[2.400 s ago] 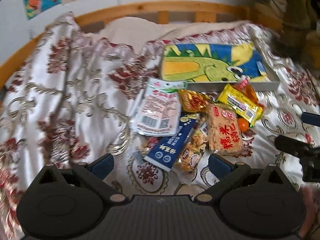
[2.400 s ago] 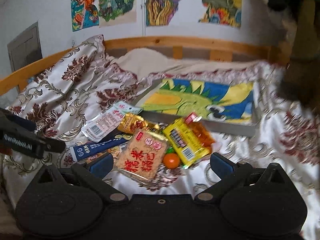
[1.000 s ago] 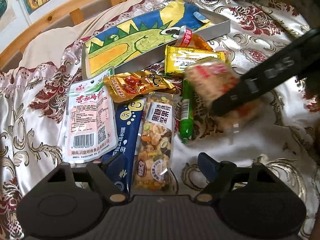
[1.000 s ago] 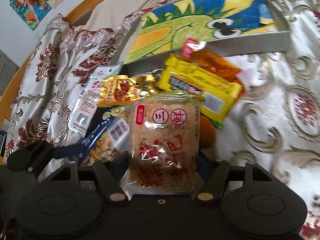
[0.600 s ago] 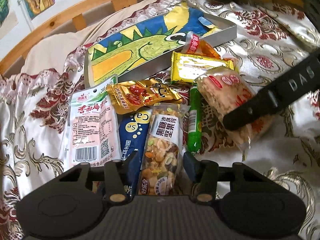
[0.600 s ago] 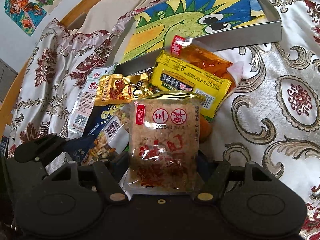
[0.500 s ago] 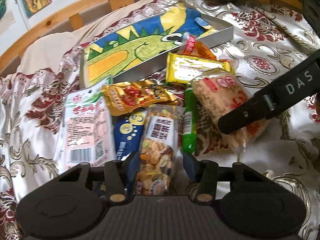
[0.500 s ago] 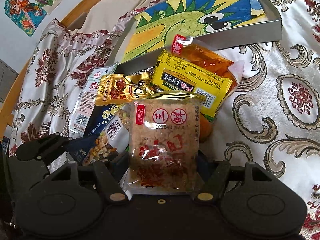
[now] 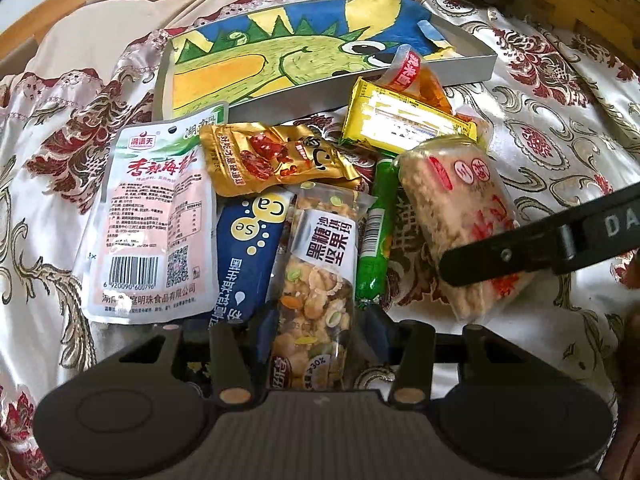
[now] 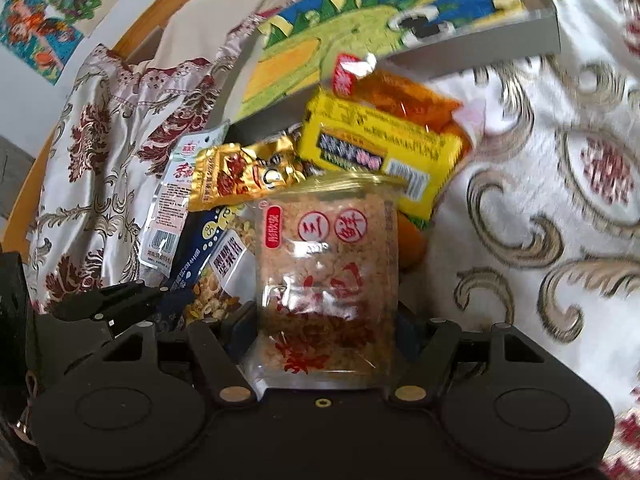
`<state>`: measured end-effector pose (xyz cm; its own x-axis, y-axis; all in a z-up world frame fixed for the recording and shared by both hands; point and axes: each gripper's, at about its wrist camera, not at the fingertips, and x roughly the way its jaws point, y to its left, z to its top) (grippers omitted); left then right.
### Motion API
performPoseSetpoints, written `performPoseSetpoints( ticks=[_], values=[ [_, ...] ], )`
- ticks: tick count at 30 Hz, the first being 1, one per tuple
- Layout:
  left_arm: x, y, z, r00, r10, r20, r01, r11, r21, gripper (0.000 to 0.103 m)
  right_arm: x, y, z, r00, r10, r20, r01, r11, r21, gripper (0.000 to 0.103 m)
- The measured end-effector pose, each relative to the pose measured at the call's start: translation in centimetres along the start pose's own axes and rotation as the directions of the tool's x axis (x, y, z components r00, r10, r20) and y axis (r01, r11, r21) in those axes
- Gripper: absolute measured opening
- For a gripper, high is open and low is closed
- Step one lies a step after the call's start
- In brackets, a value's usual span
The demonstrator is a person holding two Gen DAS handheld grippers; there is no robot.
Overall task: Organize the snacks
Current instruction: 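Grasp the nut bar pack with the left tool while the right tool grasps the rice cracker bag, then carry both packs into the grey tray and open both tools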
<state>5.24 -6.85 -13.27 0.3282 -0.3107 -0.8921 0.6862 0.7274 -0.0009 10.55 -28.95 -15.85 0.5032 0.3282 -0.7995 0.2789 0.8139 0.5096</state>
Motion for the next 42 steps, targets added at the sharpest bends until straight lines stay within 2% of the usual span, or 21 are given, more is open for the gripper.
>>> performPoseSetpoints(
  ticks=[2, 6, 8, 13, 17, 22, 27, 31, 32, 34, 36, 38, 39, 40, 41, 42],
  values=[
    [0.1, 0.8, 0.9, 1.0, -0.005, -0.023, 0.004, 1.0, -0.026, 0.042, 0.0, 0.1, 0.0, 1.0, -0.006, 0.002, 0.006, 1.0, -0.01, 0.07],
    [-0.1, 3.4, 2.0, 0.997, -0.066, -0.033, 0.061, 0.988, -0.145, 0.04, -0.1, 0.4, -0.4, 1.0, -0.015, 0.011, 0.016, 0.999, -0.032, 0.069],
    [-0.1, 4.1, 3.6, 0.997, -0.072, -0.035, 0.064, 0.978, -0.201, 0.04, -0.2, 0.4, -0.4, 1.0, -0.015, 0.014, 0.015, 0.999, -0.036, 0.068],
    [-1.6, 4.6, 4.0, 0.998, -0.067, -0.015, 0.06, 0.959, -0.279, 0.039, -1.1, 0.2, -1.2, 1.0, 0.013, 0.02, -0.013, 1.0, -0.017, 0.067],
    [-2.6, 4.9, 3.1, 0.996, -0.084, 0.006, 0.082, 0.949, -0.306, 0.039, -2.3, -0.2, -2.3, 0.998, 0.05, 0.023, -0.05, 0.999, 0.005, 0.067],
    [-4.1, 4.7, 4.2, 0.992, -0.109, 0.06, 0.123, 0.934, -0.336, 0.039, -3.6, -0.5, -3.2, 0.996, 0.088, 0.034, -0.089, 0.995, 0.032, 0.067],
    [-4.8, 5.2, 3.7, 0.985, -0.094, 0.147, 0.139, 0.932, -0.336, 0.039, -5.2, 0.3, -3.2, 0.99, 0.098, 0.105, -0.096, 0.995, -0.026, 0.067],
    [-5.0, 5.8, 6.4, 0.967, -0.048, 0.248, 0.134, 0.931, -0.341, 0.039, -6.7, 1.1, -2.7, 0.967, 0.144, 0.21, -0.13, 0.988, -0.079, 0.067],
    [-5.1, 5.6, 6.0, 0.965, -0.044, 0.258, 0.135, 0.929, -0.344, 0.039, -7.0, 1.2, -2.4, 0.96, 0.151, 0.238, -0.132, 0.987, -0.09, 0.067],
    [-4.9, 6.2, 9.9, 0.942, -0.01, 0.336, 0.127, 0.936, -0.328, 0.039, -7.3, 1.5, -1.6, 0.946, 0.157, 0.285, -0.132, 0.985, -0.107, 0.067],
    [-4.3, 6.2, 12.3, 0.92, 0.025, 0.392, 0.114, 0.938, -0.327, 0.039, -7.4, 1.6, -0.2, 0.927, 0.165, 0.337, -0.13, 0.984, -0.124, 0.067],
    [-4.4, 6.5, 14.2, 0.899, 0.041, 0.436, 0.125, 0.93, -0.345, 0.039, -7.3, 1.8, 1.3, 0.907, 0.16, 0.389, -0.112, 0.983, -0.145, 0.067],
    [-4.4, 6.3, 13.5, 0.89, 0.053, 0.452, 0.128, 0.924, -0.359, 0.039, -7.1, 1.8, 2.1, 0.897, 0.155, 0.414, -0.097, 0.983, -0.157, 0.067],
    [-2.8, 6.5, 15.3, 0.878, 0.073, 0.473, 0.13, 0.914, -0.384, 0.039, -6.9, 1.9, 2.8, 0.885, 0.15, 0.442, -0.08, 0.982, -0.172, 0.067],
    [-2.2, 6.4, 16.3, 0.875, 0.079, 0.478, 0.132, 0.911, -0.392, 0.039, -6.6, 1.8, 3.6, 0.871, 0.142, 0.47, -0.06, 0.981, -0.185, 0.067],
    [-1.1, 8.5, 17.6, 0.866, 0.089, 0.493, 0.147, 0.896, -0.42, 0.039, -6.3, 1.9, 4.3, 0.857, 0.133, 0.498, -0.039, 0.98, -0.195, 0.068]
  ],
)
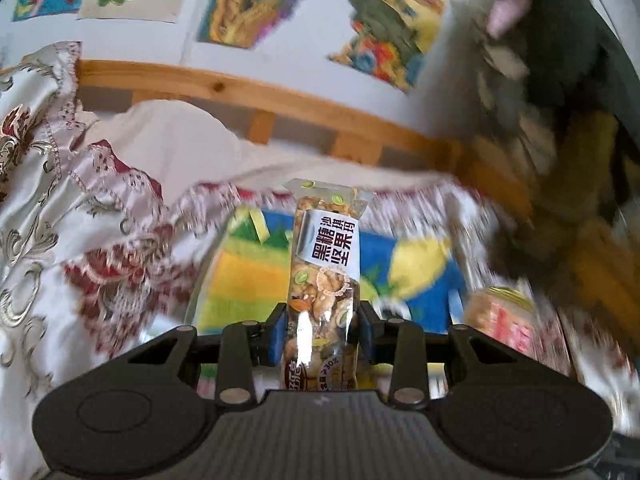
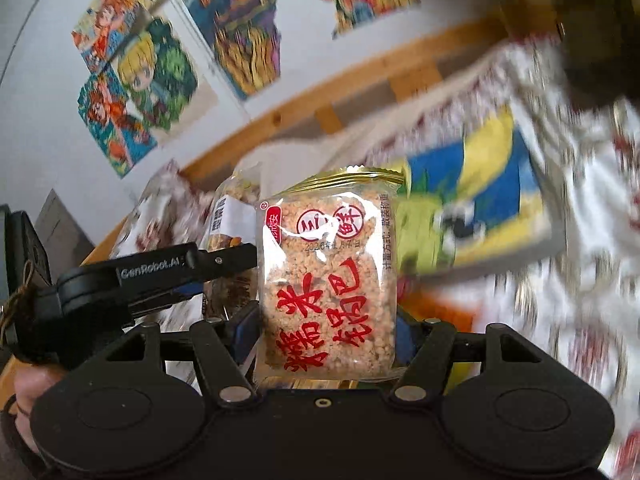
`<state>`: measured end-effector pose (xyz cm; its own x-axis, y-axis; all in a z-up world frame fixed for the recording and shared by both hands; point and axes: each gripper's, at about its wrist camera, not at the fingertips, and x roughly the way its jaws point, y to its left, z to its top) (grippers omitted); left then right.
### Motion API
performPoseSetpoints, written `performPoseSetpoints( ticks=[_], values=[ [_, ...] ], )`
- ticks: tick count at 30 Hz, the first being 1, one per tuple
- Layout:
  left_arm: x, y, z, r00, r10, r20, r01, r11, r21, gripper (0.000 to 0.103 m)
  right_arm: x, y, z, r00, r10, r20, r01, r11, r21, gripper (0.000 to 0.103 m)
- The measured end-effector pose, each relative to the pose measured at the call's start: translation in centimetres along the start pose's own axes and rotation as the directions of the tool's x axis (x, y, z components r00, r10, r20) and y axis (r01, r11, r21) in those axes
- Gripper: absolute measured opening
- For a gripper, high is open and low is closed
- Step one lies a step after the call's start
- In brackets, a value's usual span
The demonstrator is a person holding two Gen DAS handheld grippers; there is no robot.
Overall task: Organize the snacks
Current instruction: 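Carry both packs into the grey tray and open both tools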
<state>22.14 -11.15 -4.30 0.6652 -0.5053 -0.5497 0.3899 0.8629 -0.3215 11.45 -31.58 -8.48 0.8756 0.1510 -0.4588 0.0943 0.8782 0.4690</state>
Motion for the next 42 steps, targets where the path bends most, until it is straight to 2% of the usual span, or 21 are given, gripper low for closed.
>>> performPoseSetpoints(
  ticks=[1, 2, 5, 7, 9, 12, 15, 16, 17, 19, 20, 21, 26, 30, 33, 38, 42],
  values=[
    [0.1, 0.7, 0.6, 1.0, 0.003, 0.013, -0.002, 1.0, -0.027, 0.039, 0.8, -0.2, 0.5, 1.0, -0.015, 0.026, 0.015, 1.0, -0.018, 0.067],
    [2.2, 0.8, 1.8, 1.0, 0.007, 0.02, -0.006, 0.999, -0.041, 0.039, 1.7, -0.3, 0.9, 0.998, -0.028, 0.048, 0.03, 0.999, -0.033, 0.068],
    [1.6, 0.7, 0.7, 0.999, 0.028, 0.043, -0.024, 0.996, -0.09, 0.039, 4.4, -1.1, 2.5, 0.994, -0.069, 0.086, 0.074, 0.996, -0.051, 0.068],
    [2.9, 2.5, 1.5, 0.998, 0.024, 0.053, -0.017, 0.991, -0.132, 0.039, 6.1, -1.4, 3.4, 0.991, -0.092, 0.101, 0.098, 0.994, -0.057, 0.068],
    [3.4, 5.3, 0.8, 0.998, 0.028, 0.053, -0.019, 0.986, -0.163, 0.039, 8.1, -1.7, 4.3, 0.987, -0.123, 0.104, 0.13, 0.989, -0.065, 0.068],
    [8.0, 8.3, 2.2, 0.998, 0.043, 0.052, -0.032, 0.981, -0.192, 0.039, 11.3, -2.3, 5.2, 0.985, -0.162, 0.063, 0.166, 0.984, -0.059, 0.068],
    [9.8, 9.0, 2.1, 0.998, 0.053, 0.029, -0.046, 0.976, -0.214, 0.039, 13.9, -2.7, 5.3, 0.983, -0.181, -0.005, 0.181, 0.983, -0.043, 0.068],
    [9.2, 9.1, 0.8, 0.998, 0.055, 0.018, -0.05, 0.974, -0.219, 0.039, 14.7, -2.7, 5.2, 0.982, -0.188, -0.029, 0.187, 0.982, -0.04, 0.068],
    [9.5, 8.9, 0.7, 0.998, 0.056, 0.009, -0.053, 0.974, -0.22, 0.039, 15.3, -2.7, 5.0, 0.98, -0.195, -0.048, 0.193, 0.98, -0.037, 0.068],
    [6.7, 4.9, 1.7, 0.999, 0.053, -0.013, -0.054, 0.976, -0.212, 0.039, 16.4, -2.8, 4.5, 0.975, -0.212, -0.074, 0.209, 0.977, -0.041, 0.068],
    [7.0, 4.9, 1.5, 0.998, 0.054, -0.019, -0.057, 0.977, -0.204, 0.039, 16.8, -2.9, 4.2, 0.971, -0.222, -0.087, 0.219, 0.975, -0.046, 0.068],
    [5.4, 4.9, 0.6, 0.998, 0.057, -0.029, -0.062, 0.98, -0.191, 0.039, 17.0, -2.8, 3.9, 0.968, -0.23, -0.099, 0.226, 0.973, -0.05, 0.068],
    [8.2, 4.8, -0.1, 0.993, 0.094, -0.072, -0.102, 0.987, -0.126, 0.039, 18.2, -2.9, 2.7, 0.952, -0.256, -0.167, 0.247, 0.966, -0.072, 0.068],
    [10.9, 5.1, -0.2, 0.989, 0.093, -0.112, -0.106, 0.987, -0.118, 0.039, 18.2, -2.6, 2.5, 0.949, -0.264, -0.171, 0.249, 0.963, -0.104, 0.066],
    [11.0, 5.0, -0.6, 0.987, 0.106, -0.124, -0.118, 0.989, -0.091, 0.039, 18.3, -2.7, 2.6, 0.949, -0.261, -0.176, 0.247, 0.964, -0.096, 0.062],
    [11.3, 4.7, -0.6, 0.984, 0.116, -0.133, -0.125, 0.99, -0.06, 0.04, 18.2, -2.8, 2.8, 0.95, -0.255, -0.181, 0.242, 0.966, -0.092, 0.062],
    [11.4, 4.1, 0.4, 0.986, 0.118, -0.119, -0.124, 0.991, -0.043, 0.061, 17.2, -2.5, 3.1, 0.951, -0.266, -0.161, 0.252, 0.962, -0.102, 0.067]
  ],
)
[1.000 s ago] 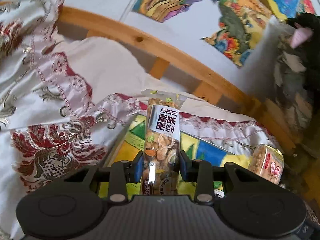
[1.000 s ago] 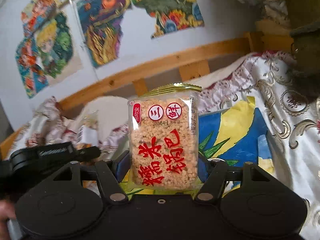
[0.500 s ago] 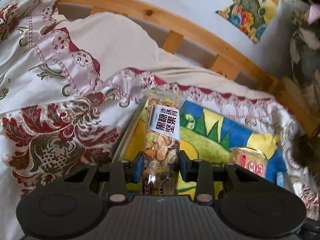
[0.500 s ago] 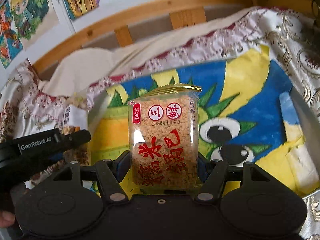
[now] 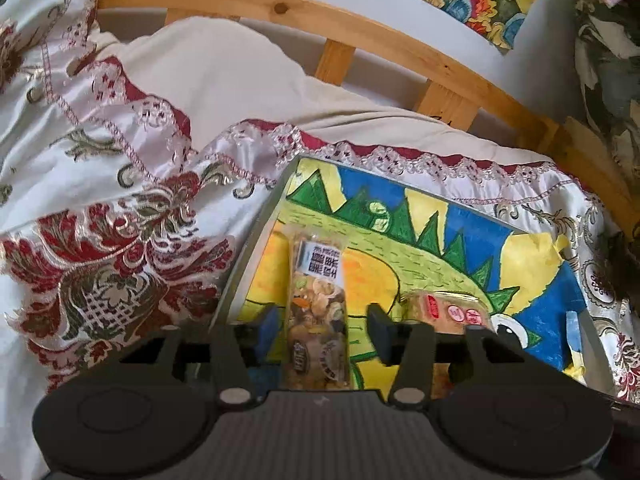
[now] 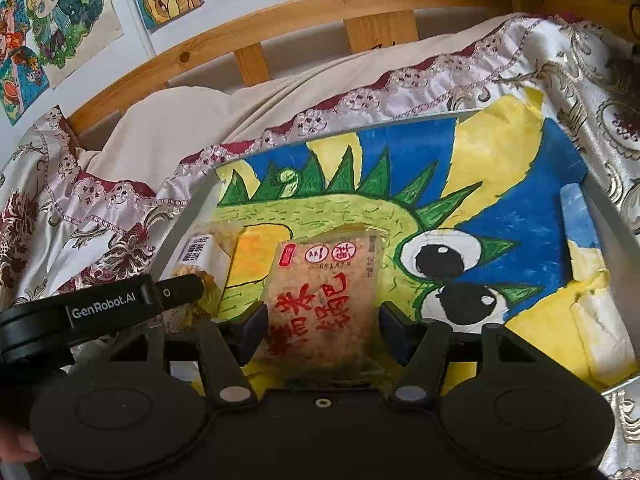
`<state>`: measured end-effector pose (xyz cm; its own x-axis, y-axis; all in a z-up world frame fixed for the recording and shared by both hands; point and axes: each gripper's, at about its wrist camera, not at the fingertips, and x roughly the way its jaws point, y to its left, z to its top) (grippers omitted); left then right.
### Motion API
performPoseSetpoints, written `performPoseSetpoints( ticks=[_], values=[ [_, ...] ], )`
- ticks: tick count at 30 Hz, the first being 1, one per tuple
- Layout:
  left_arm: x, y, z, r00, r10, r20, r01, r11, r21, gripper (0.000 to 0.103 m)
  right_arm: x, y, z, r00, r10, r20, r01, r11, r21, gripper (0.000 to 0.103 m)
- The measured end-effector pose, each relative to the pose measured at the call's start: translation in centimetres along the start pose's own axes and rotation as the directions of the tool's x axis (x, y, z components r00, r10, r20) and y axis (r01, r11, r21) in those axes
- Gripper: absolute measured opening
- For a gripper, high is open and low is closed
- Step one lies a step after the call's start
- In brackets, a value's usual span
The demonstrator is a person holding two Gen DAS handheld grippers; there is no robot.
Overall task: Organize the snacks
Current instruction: 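Carry both packs into the grey tray and open both tools, then lift both tools away from the tray back over the snack pile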
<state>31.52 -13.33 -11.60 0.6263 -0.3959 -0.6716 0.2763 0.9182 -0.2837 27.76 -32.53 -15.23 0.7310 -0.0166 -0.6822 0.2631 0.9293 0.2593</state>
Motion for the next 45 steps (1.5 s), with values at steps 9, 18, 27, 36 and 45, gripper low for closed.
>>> performPoseSetpoints(
  ticks=[9, 18, 27, 36, 45],
  values=[
    [-6.0, -0.7, 1.6, 0.991, 0.027, 0.13, -0.031, 0.999, 0.034, 0.086, -7.2, -0.3, 0.5, 0.972, -0.033, 0.234, 0.051, 0.996, -0.07, 0.09],
    [-14.5, -2.4, 1.5, 0.941, 0.063, 0.332, -0.107, 0.987, 0.116, 0.102, -15.5, -0.1, -0.5, 0.897, 0.019, 0.442, 0.032, 0.994, -0.109, 0.102],
    [-20.3, -3.4, -2.4, 0.894, 0.022, 0.448, -0.139, 0.963, 0.23, 0.103, -22.4, 0.2, -4.7, 0.826, 0.043, 0.563, 0.067, 0.983, -0.173, 0.102],
    [-21.7, -3.2, -4.8, 0.887, 0.047, 0.459, -0.164, 0.962, 0.219, 0.103, -26.8, -0.2, -9.1, 0.828, 0.04, 0.559, 0.072, 0.981, -0.178, 0.102],
    [-29.9, -6.1, -9.1, 0.905, 0.091, 0.416, -0.205, 0.949, 0.237, 0.103, -29.2, -0.3, -12.8, 0.867, 0.045, 0.496, 0.05, 0.983, -0.177, 0.102]
  ],
)
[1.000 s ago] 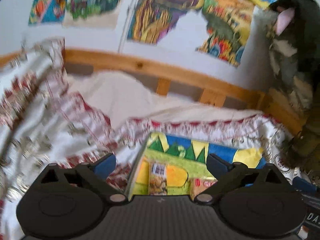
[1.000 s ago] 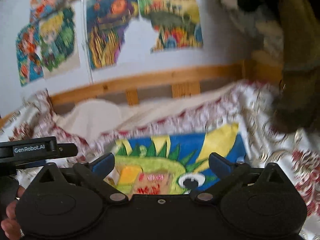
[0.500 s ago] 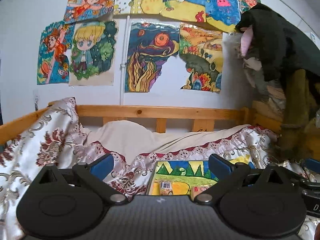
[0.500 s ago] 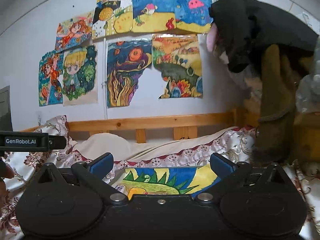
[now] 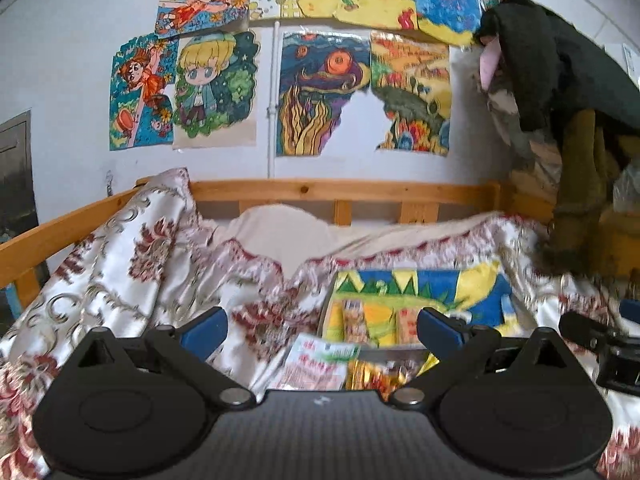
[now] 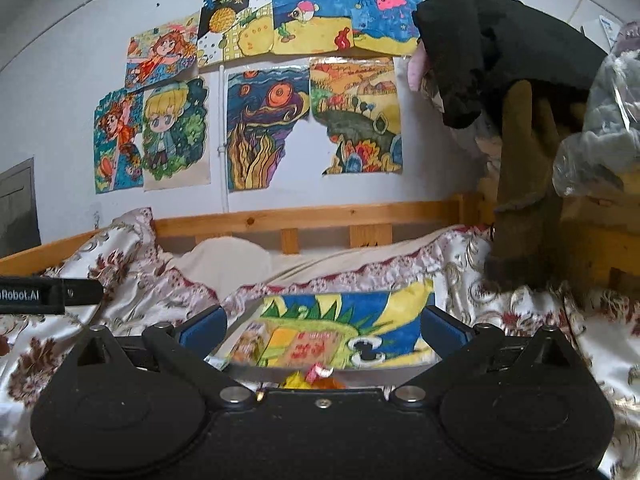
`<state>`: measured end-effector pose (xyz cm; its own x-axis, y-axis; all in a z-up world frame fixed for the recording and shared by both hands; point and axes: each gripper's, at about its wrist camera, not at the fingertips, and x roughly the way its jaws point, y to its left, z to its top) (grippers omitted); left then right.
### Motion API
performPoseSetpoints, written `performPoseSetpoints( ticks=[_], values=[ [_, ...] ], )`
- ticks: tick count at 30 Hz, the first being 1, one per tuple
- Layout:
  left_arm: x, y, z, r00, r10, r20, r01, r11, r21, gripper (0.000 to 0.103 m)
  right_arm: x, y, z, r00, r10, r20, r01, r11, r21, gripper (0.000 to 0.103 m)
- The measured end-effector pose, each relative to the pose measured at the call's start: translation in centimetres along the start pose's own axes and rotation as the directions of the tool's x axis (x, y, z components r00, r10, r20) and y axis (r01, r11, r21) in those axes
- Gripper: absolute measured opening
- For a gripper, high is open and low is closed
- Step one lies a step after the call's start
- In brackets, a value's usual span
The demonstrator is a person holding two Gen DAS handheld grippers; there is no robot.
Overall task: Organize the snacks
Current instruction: 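Lift both tools away from the tray back over the snack pile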
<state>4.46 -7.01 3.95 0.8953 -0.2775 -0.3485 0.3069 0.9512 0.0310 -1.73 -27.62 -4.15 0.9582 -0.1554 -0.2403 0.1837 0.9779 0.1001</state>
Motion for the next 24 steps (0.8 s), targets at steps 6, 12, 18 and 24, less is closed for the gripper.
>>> performPoseSetpoints(
  ticks=[6, 12, 18, 24],
  values=[
    [-3.2, 0.4, -2.9, 0.999, 0.017, -0.039, -0.017, 1.0, 0.008, 0.103, -2.6, 0.5, -1.2, 1.0, 0.006, -0.024, -0.006, 1.0, 0.004, 0.102],
    [-4.9, 0.9, -4.8, 0.991, 0.04, -0.131, -0.042, 0.999, -0.011, 0.103, -3.7, 1.0, -2.2, 0.995, -0.007, -0.095, 0.008, 1.0, 0.014, 0.102],
    [-7.1, 2.2, -6.7, 0.979, 0.041, -0.199, -0.049, 0.998, -0.036, 0.103, -3.7, 1.4, -3.1, 0.983, -0.061, -0.172, 0.066, 0.997, 0.025, 0.102],
    [-9.0, 2.7, -8.3, 0.964, 0.054, -0.26, -0.059, 0.998, -0.013, 0.103, -2.5, 1.9, -4.4, 0.945, -0.049, -0.322, 0.051, 0.999, -0.001, 0.102]
  ],
)
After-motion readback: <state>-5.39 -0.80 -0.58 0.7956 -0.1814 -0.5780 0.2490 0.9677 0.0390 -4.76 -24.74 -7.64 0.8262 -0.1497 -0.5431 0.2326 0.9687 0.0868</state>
